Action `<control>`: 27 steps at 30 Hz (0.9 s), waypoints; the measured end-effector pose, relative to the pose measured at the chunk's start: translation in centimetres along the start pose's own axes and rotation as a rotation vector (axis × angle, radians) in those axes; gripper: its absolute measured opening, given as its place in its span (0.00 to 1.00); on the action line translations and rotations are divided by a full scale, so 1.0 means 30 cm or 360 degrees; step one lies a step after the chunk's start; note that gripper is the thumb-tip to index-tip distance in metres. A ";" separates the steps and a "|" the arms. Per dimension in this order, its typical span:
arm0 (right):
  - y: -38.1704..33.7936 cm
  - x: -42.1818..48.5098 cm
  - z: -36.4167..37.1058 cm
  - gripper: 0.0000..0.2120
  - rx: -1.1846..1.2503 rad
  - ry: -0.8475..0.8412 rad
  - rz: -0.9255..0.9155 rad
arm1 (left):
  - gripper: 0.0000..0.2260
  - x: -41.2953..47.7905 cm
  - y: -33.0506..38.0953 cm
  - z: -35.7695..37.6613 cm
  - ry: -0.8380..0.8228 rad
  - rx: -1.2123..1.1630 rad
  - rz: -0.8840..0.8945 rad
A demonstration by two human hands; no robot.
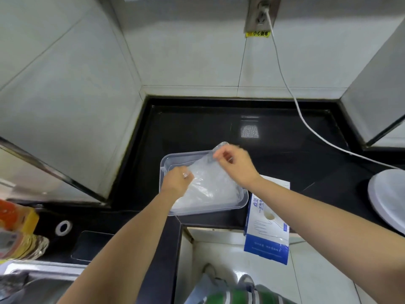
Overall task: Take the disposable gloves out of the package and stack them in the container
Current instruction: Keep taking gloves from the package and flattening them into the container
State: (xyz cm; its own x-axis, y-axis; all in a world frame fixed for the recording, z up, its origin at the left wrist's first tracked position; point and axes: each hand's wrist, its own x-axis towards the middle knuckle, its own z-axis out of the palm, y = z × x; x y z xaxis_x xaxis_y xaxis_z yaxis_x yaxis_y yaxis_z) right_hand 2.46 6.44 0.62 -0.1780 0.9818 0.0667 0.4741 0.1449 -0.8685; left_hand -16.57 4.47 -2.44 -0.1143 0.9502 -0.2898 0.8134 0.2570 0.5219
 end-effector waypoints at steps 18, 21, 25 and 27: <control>0.127 0.019 0.227 0.32 -0.0778 -0.1057 0.0688 | 0.34 0.042 -0.035 0.144 -0.0446 0.0560 -0.0120; 0.148 0.036 0.198 0.35 -0.0909 -0.1072 0.0713 | 0.36 0.050 -0.080 0.157 -0.0506 0.0598 -0.0073; 0.158 0.038 0.196 0.39 -0.0934 -0.1257 0.0736 | 0.42 0.073 -0.119 0.192 -0.0611 0.0651 -0.0085; 0.171 0.034 0.217 0.41 -0.1001 -0.1241 0.0760 | 0.43 0.085 -0.127 0.208 -0.0614 0.0697 -0.0098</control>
State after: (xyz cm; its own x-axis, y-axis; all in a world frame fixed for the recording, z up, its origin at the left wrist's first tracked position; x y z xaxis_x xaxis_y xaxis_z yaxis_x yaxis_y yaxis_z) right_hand -0.90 7.38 -6.95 -0.2492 0.6388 -0.7279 0.9526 0.0260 -0.3032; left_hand -16.40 4.82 -10.19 -0.0195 0.7819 -0.6231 0.9812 0.1348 0.1384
